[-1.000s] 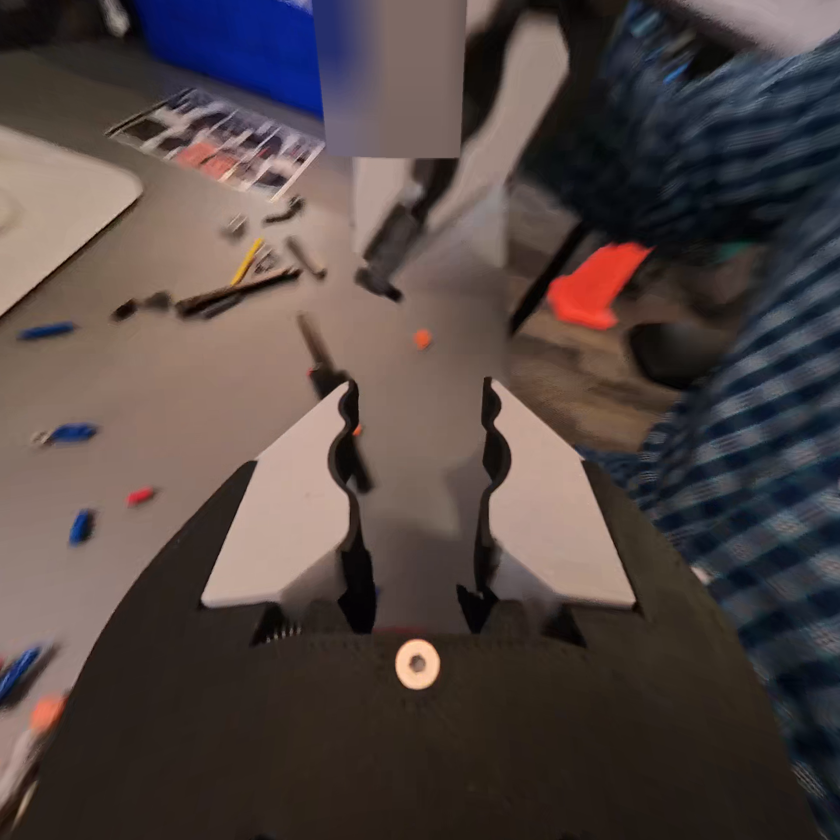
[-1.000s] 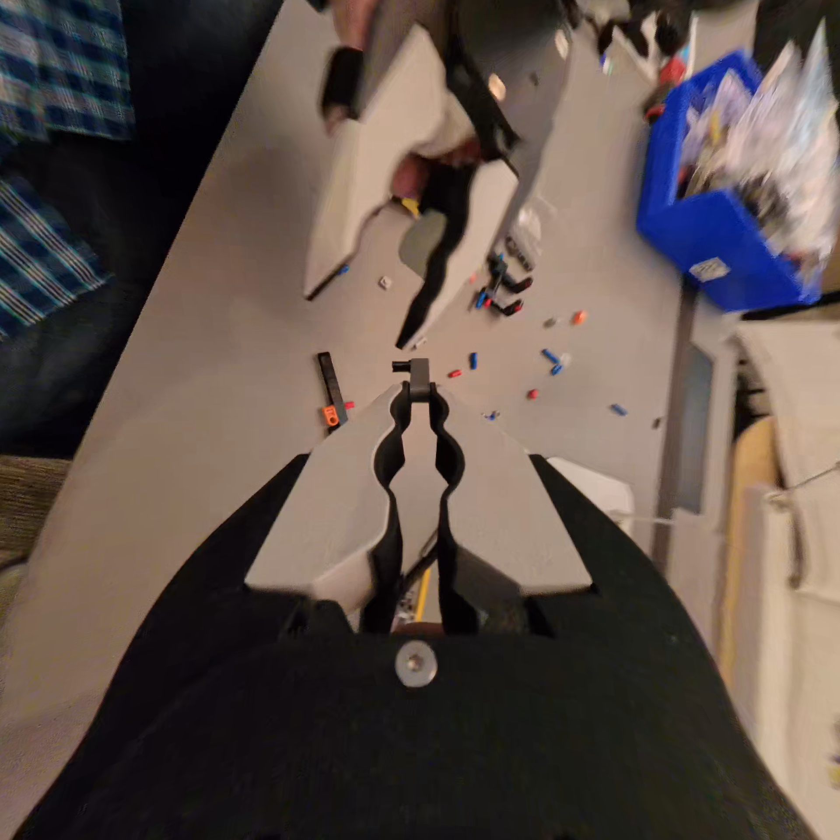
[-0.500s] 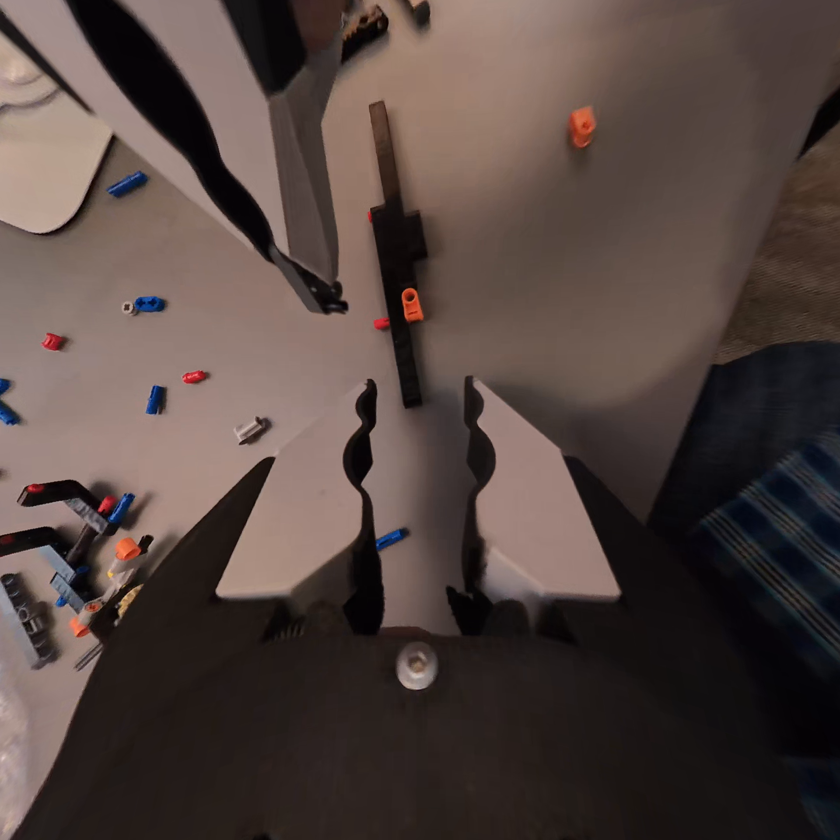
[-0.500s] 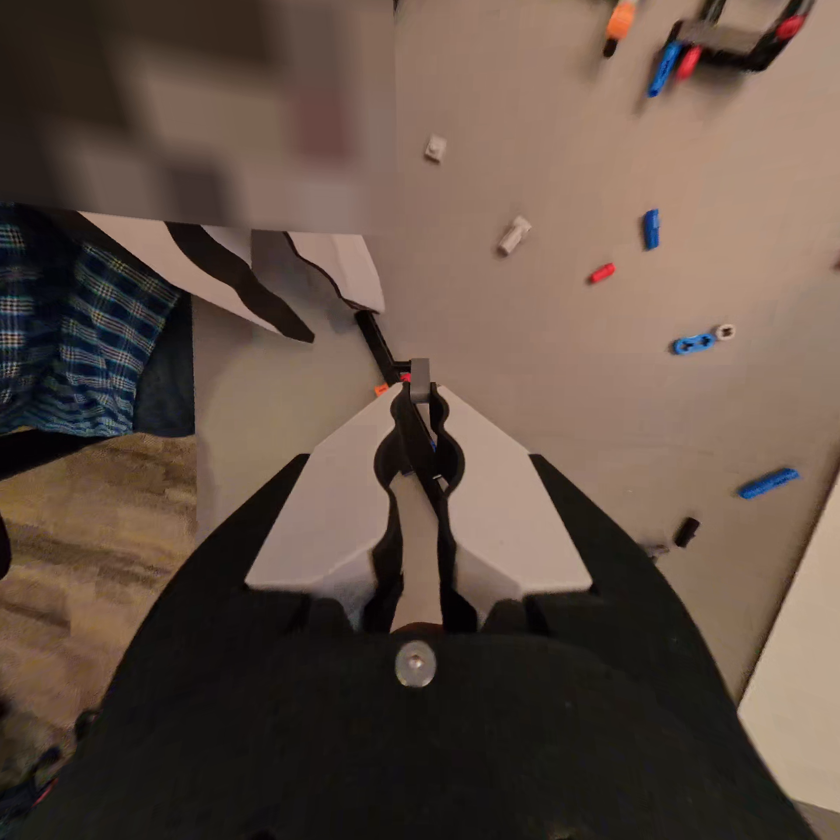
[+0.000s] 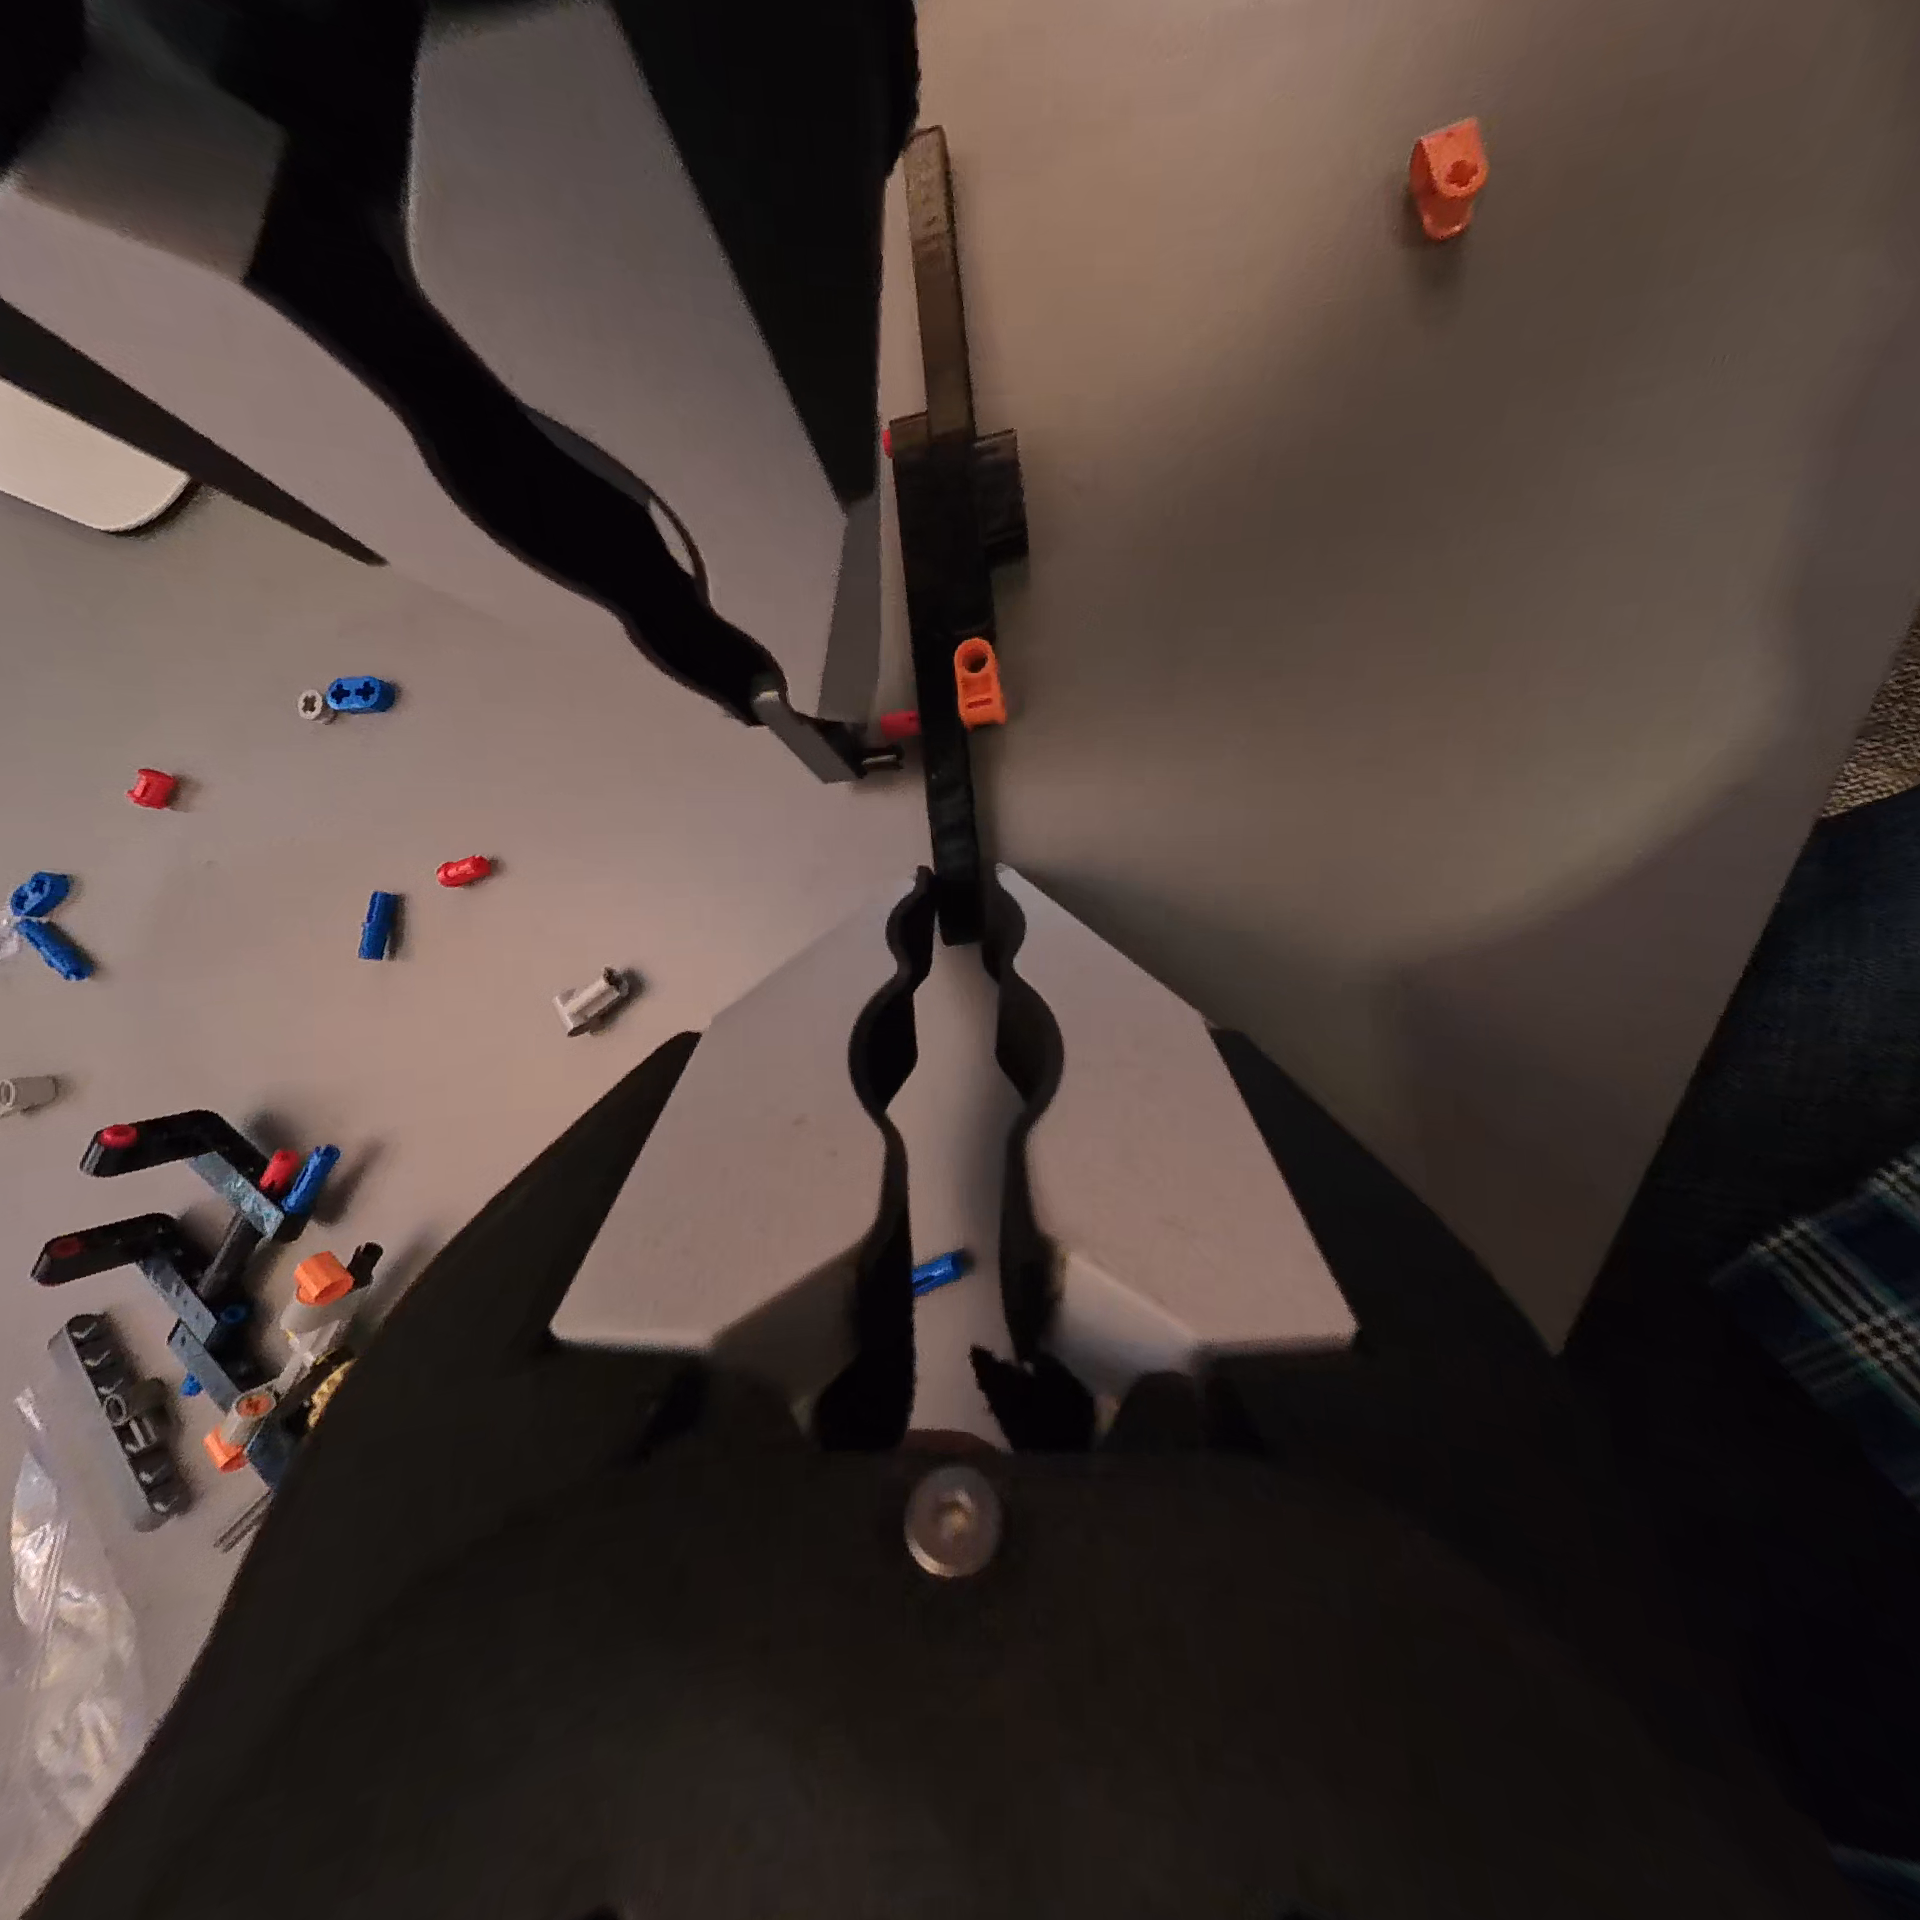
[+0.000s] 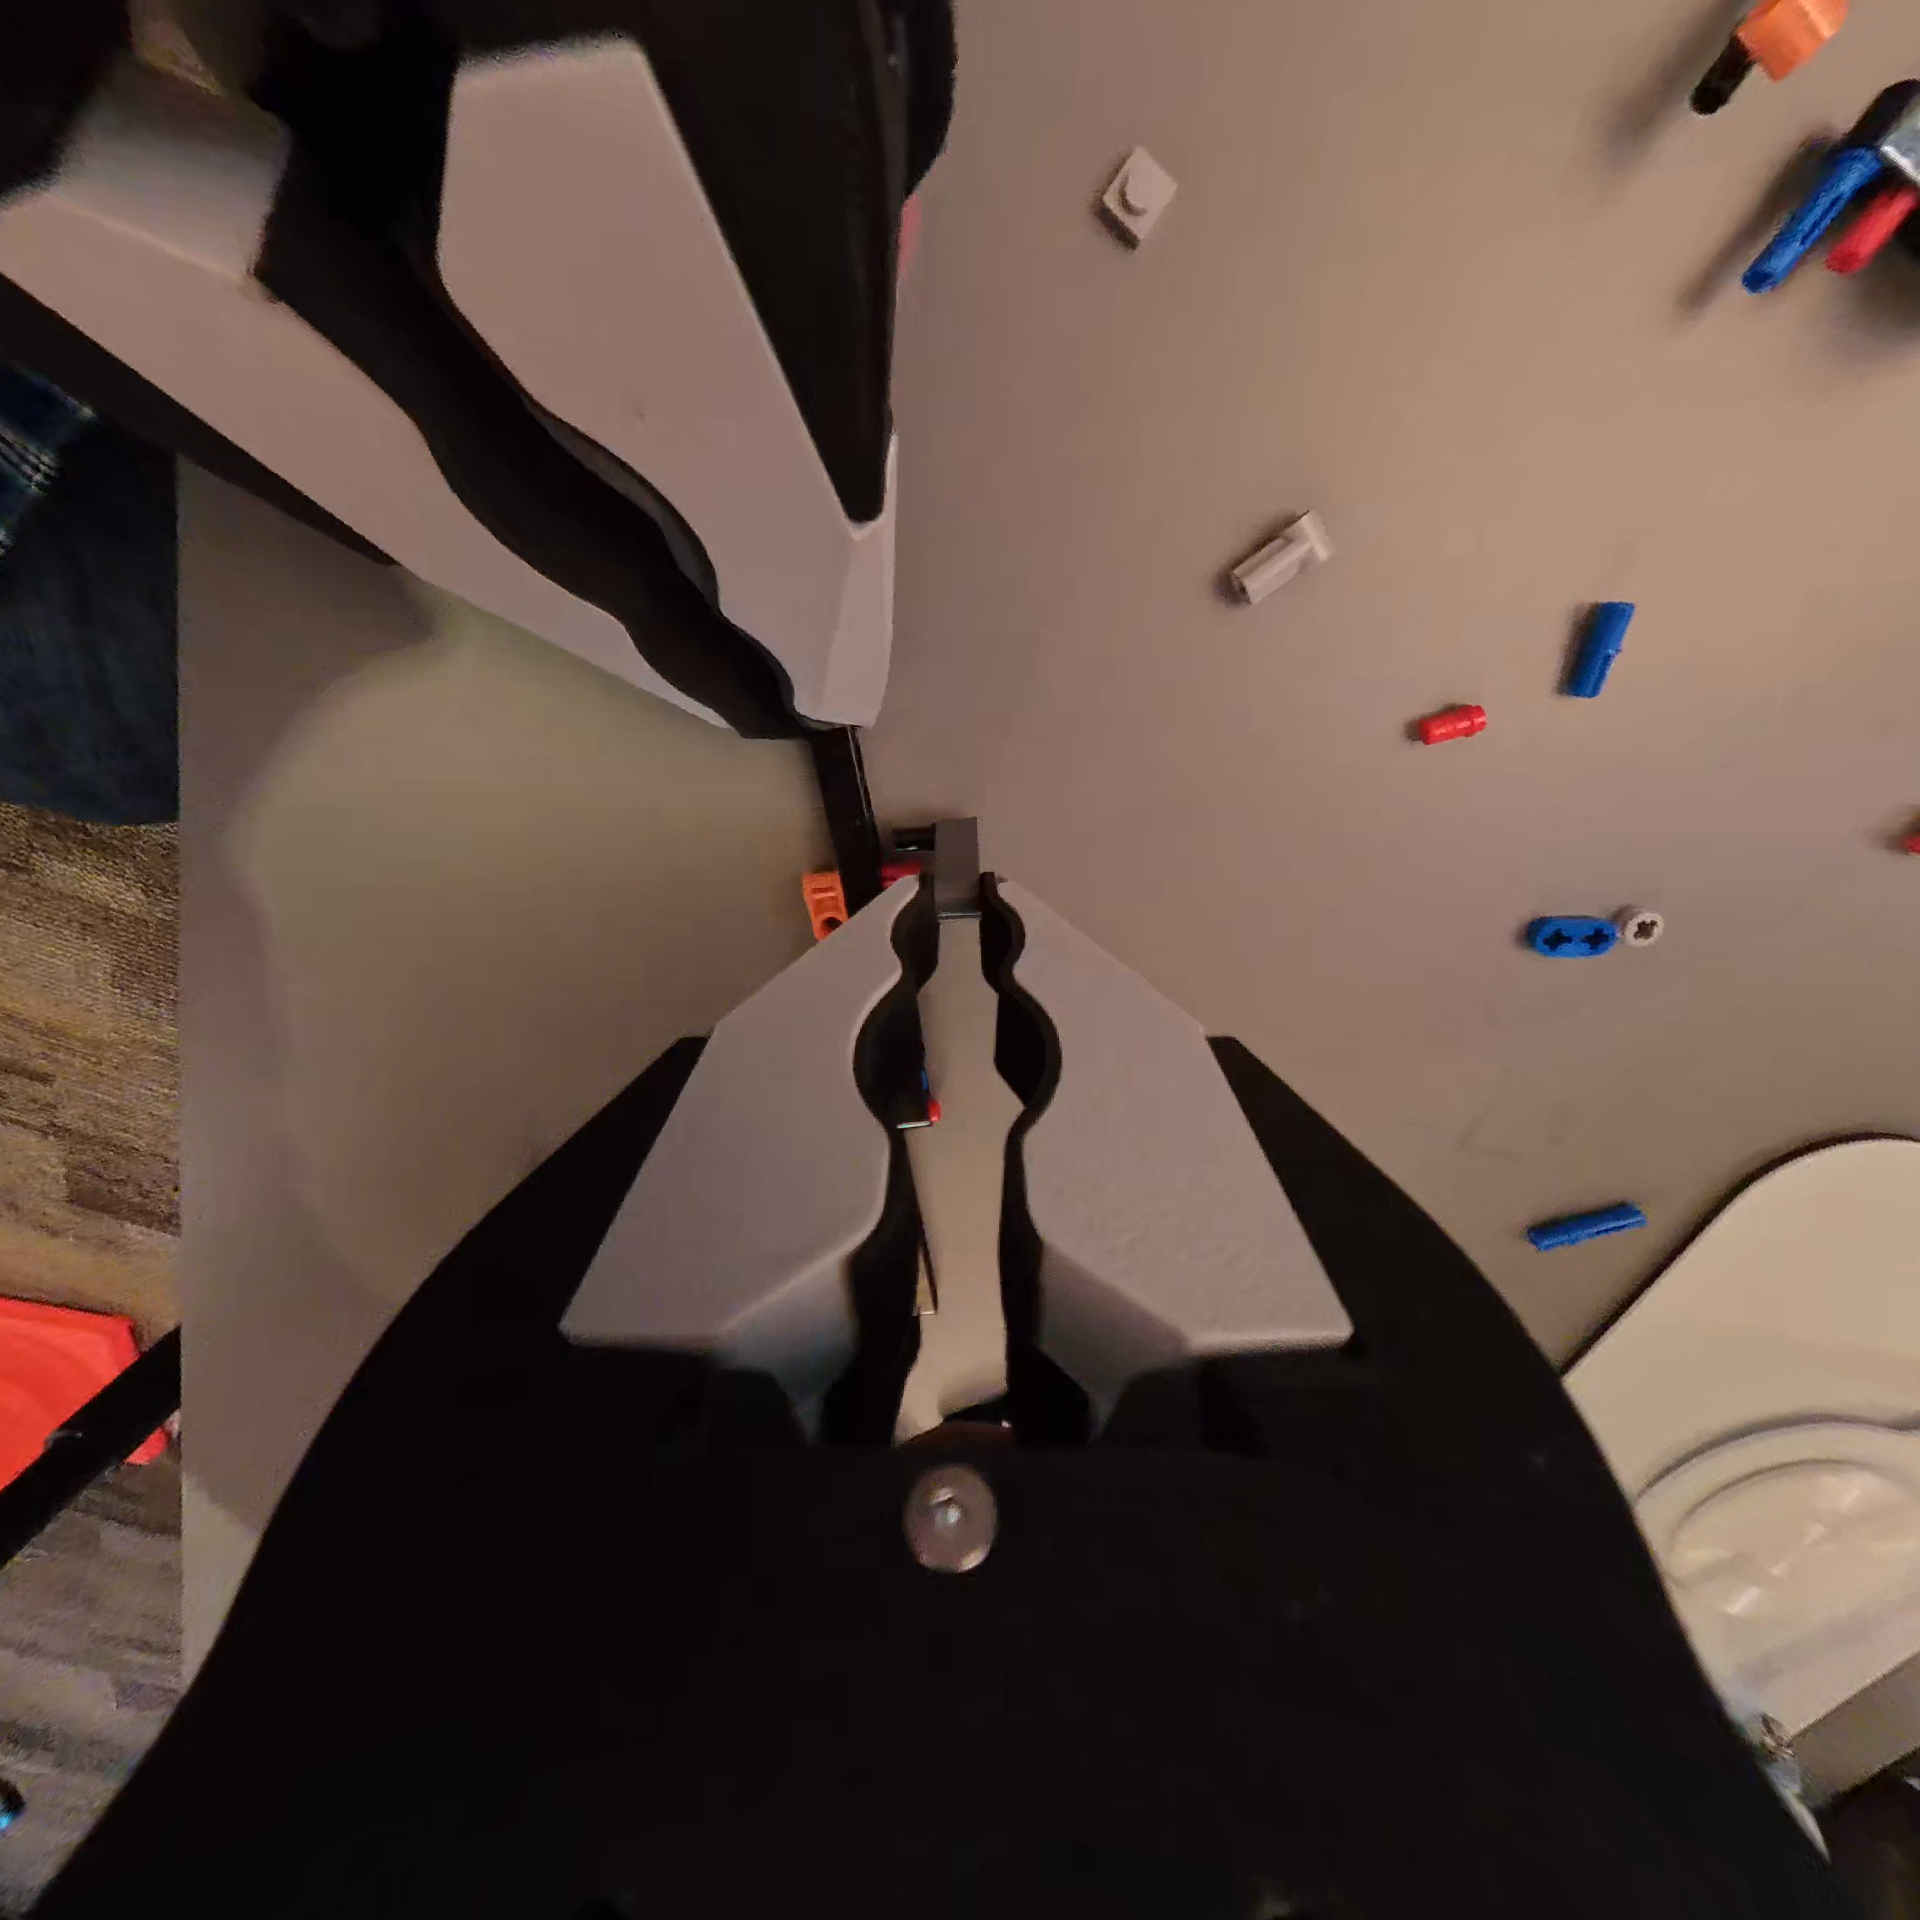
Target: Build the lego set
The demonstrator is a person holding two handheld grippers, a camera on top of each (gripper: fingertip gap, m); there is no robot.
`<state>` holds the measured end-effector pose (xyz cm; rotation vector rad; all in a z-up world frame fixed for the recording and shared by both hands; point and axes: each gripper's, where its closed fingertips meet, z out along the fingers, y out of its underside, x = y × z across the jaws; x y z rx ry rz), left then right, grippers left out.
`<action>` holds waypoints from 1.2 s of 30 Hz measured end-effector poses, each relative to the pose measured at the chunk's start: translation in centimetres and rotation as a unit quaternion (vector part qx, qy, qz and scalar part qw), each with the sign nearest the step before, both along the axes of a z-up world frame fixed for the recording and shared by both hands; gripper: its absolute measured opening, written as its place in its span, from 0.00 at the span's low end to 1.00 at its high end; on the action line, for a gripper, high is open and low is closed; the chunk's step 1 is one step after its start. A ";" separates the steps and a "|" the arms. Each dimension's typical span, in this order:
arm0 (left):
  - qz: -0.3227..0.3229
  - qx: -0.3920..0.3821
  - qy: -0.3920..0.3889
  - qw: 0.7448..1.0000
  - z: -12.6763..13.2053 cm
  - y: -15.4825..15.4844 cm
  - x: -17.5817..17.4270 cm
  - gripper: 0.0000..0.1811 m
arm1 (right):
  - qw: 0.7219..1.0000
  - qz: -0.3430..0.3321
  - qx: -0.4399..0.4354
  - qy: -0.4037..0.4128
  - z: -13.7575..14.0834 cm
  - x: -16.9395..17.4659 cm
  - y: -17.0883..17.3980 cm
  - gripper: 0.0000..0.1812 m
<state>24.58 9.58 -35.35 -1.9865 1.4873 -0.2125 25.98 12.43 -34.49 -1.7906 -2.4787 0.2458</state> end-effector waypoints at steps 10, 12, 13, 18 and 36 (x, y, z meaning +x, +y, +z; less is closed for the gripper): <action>-0.006 0.011 0.002 1.000 0.0 0.3 -0.1 0.03 | 0.999 0.038 0.013 -0.028 -0.3 0.3 -0.1 0.02; -0.005 0.013 0.003 1.000 0.0 0.3 -0.1 0.03 | 0.998 0.041 0.016 -0.034 -0.3 0.3 -0.2 0.02; -0.004 0.012 0.004 1.000 0.0 0.3 -0.1 0.03 | 0.998 0.037 0.017 -0.038 -0.3 0.3 -0.2 0.03; -0.006 0.023 0.011 1.000 0.0 0.3 -0.1 0.03 | 0.999 0.012 0.021 -0.044 -0.3 0.3 -0.3 0.03; 0.000 0.020 0.011 1.000 0.0 0.1 -0.1 0.03 | 0.998 -0.036 0.016 -0.043 -0.3 0.4 -1.0 0.03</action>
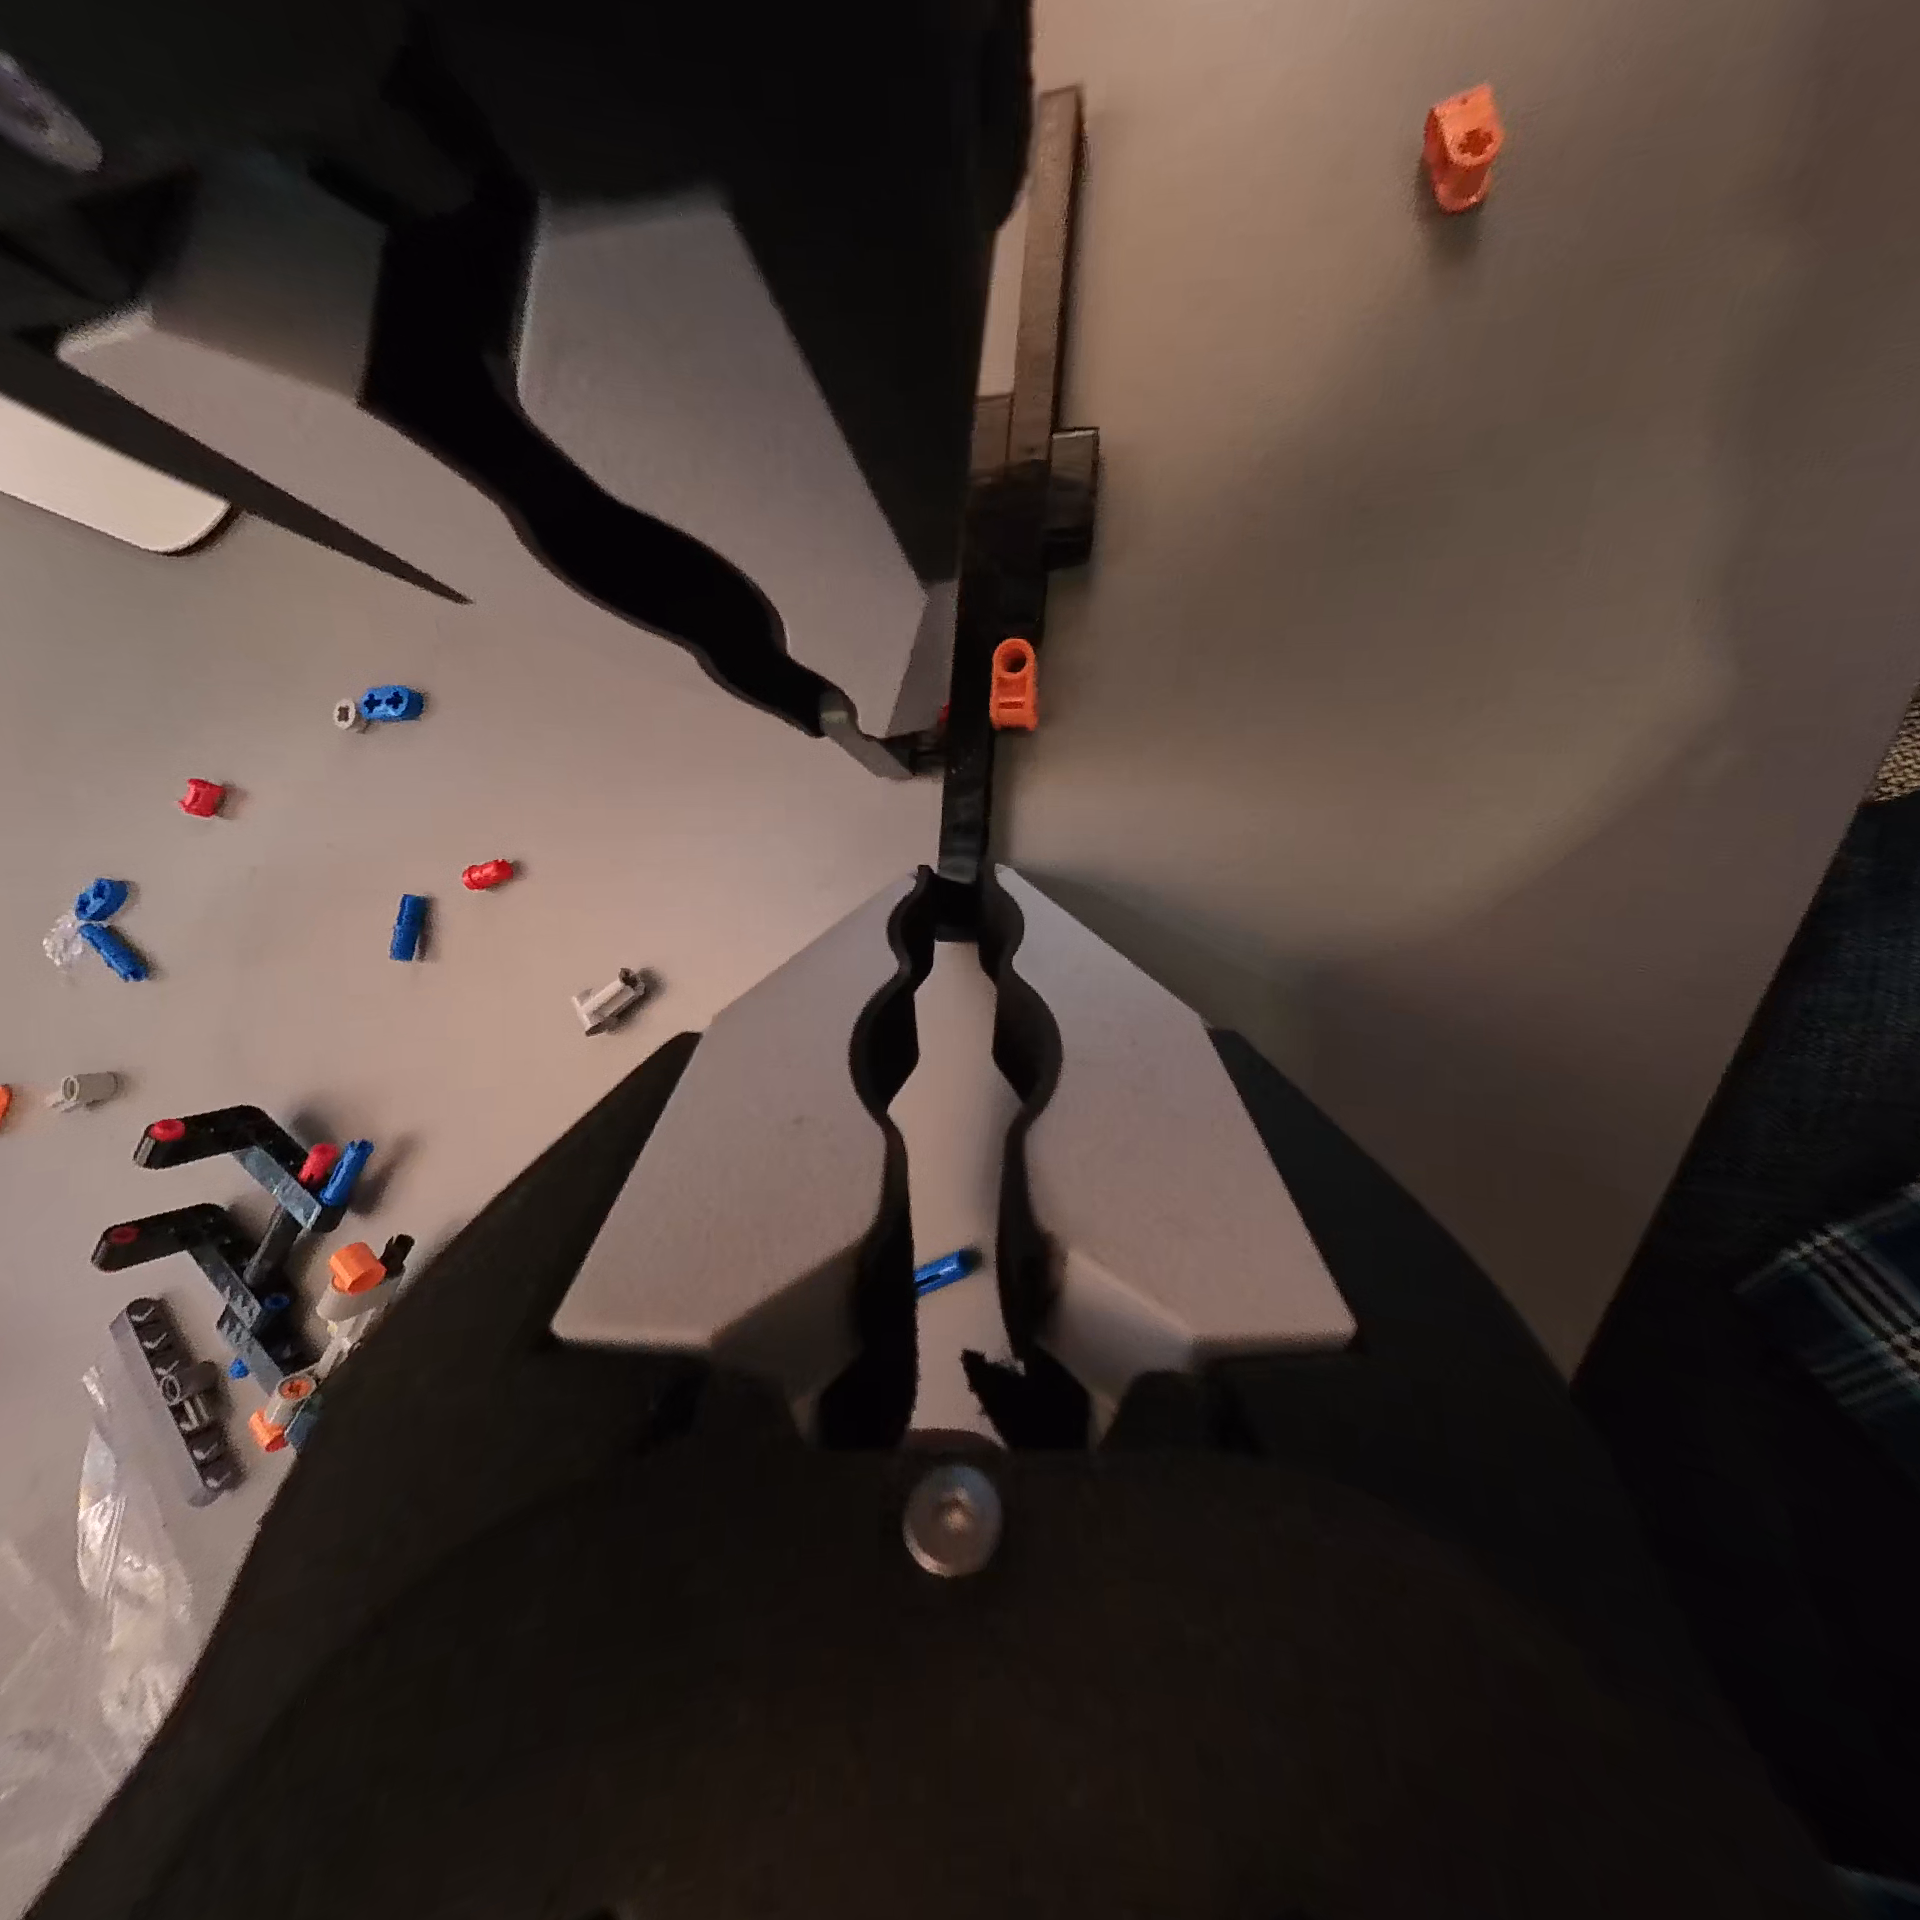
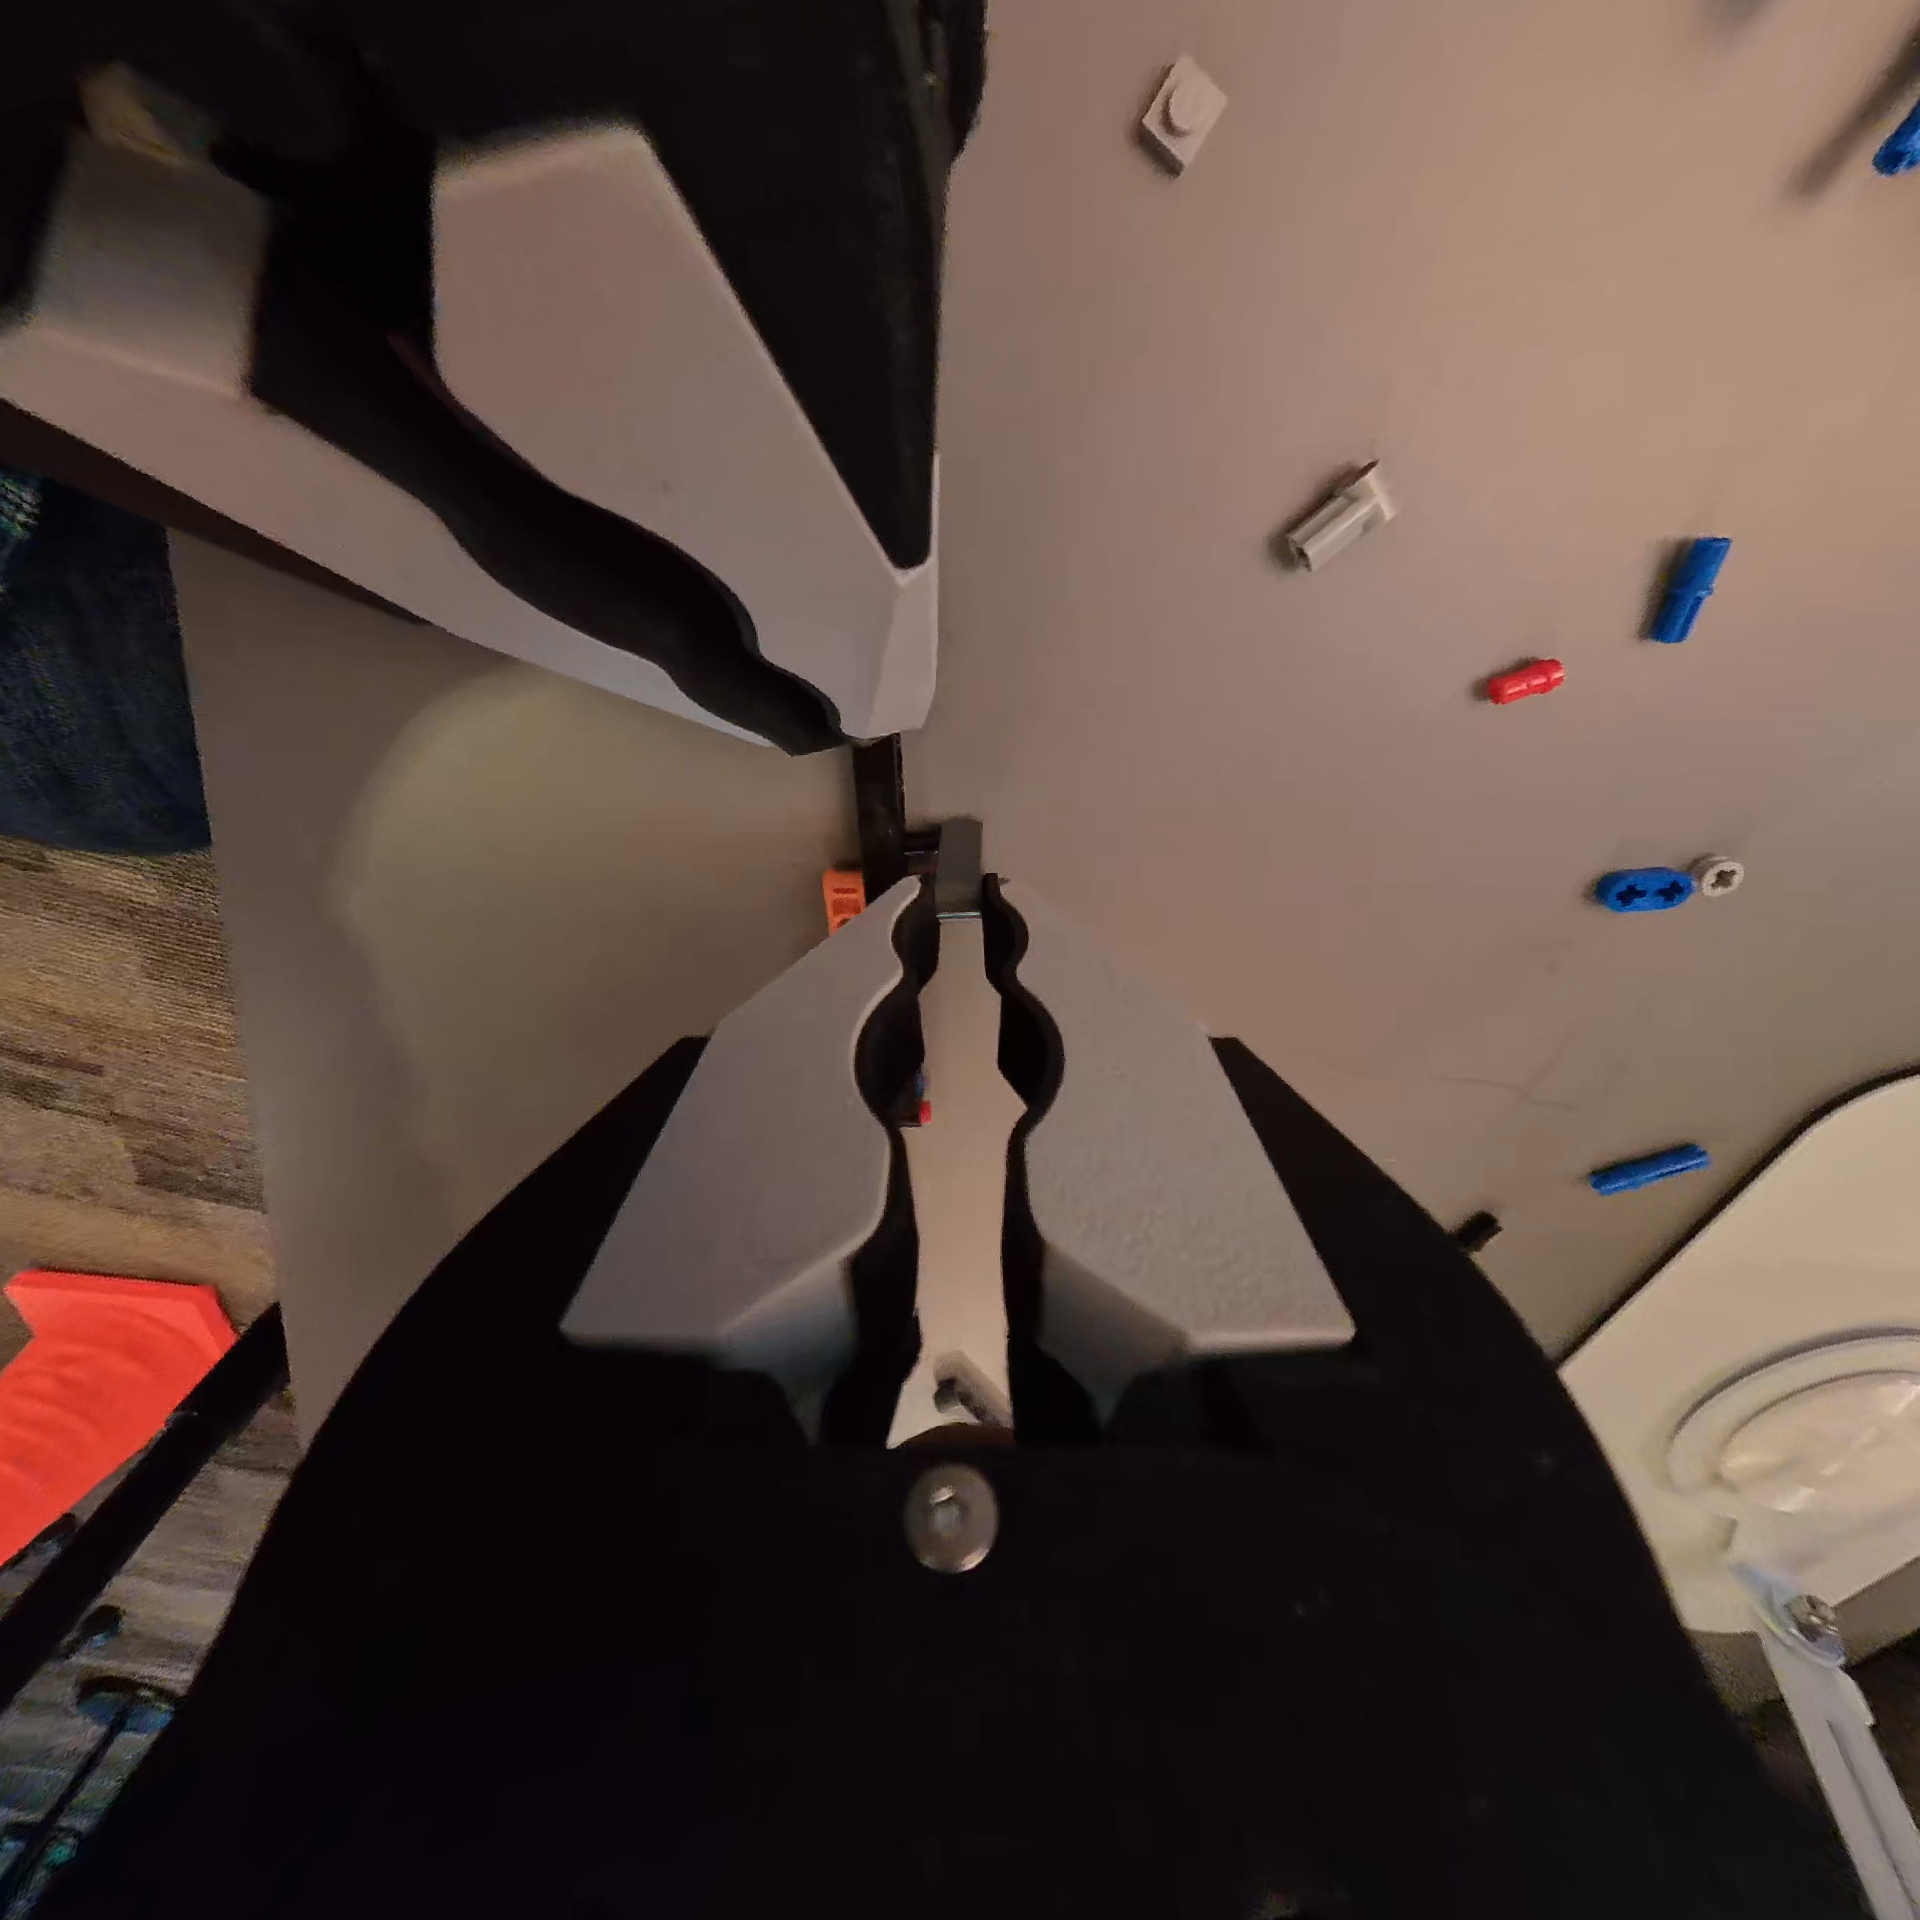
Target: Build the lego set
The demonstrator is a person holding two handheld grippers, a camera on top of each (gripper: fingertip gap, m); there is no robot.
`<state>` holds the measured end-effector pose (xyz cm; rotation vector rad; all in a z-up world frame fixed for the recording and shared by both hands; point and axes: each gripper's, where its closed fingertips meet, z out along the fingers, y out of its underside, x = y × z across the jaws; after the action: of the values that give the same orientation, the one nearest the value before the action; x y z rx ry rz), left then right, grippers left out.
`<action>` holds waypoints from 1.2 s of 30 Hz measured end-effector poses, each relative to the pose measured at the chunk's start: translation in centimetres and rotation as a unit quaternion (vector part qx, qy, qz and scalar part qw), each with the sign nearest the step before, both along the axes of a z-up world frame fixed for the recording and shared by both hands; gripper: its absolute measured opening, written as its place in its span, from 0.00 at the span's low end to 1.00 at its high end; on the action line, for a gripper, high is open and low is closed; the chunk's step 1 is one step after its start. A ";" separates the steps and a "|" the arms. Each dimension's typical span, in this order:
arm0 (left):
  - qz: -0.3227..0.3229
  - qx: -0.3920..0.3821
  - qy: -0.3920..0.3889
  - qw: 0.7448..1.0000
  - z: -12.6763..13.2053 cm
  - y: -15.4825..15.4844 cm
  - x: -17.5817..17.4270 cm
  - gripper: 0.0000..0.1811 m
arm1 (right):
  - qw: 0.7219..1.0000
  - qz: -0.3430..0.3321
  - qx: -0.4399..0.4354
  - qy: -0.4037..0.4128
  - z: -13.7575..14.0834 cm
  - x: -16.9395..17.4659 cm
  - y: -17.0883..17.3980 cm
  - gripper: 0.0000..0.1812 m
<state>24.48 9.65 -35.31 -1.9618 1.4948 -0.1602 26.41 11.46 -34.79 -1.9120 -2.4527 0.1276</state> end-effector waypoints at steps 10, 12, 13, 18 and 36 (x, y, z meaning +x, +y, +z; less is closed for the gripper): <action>-0.003 -0.023 -0.009 1.000 0.0 0.0 0.1 0.03 | 0.998 -0.016 -0.051 0.017 0.0 0.0 -0.2 0.08; -0.005 -0.025 -0.010 1.000 0.0 -0.1 0.1 0.03 | 0.998 -0.012 -0.061 0.030 0.1 0.0 -0.3 0.10; -0.006 -0.026 -0.009 1.000 0.0 -0.1 0.1 0.03 | 0.997 -0.009 -0.068 0.038 0.1 -0.1 -0.4 0.12; -0.010 -0.031 -0.012 0.999 0.1 -0.1 0.1 0.05 | 0.996 -0.004 -0.069 0.064 0.2 0.3 -0.4 0.15; -0.023 -0.065 -0.046 0.997 0.2 1.7 1.1 0.18 | 0.980 0.005 -0.079 0.183 -0.1 0.0 -0.2 0.15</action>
<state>25.61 11.38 -35.11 -1.9934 1.5031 -0.3726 26.38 11.22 -34.91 -1.7401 -2.2613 0.6322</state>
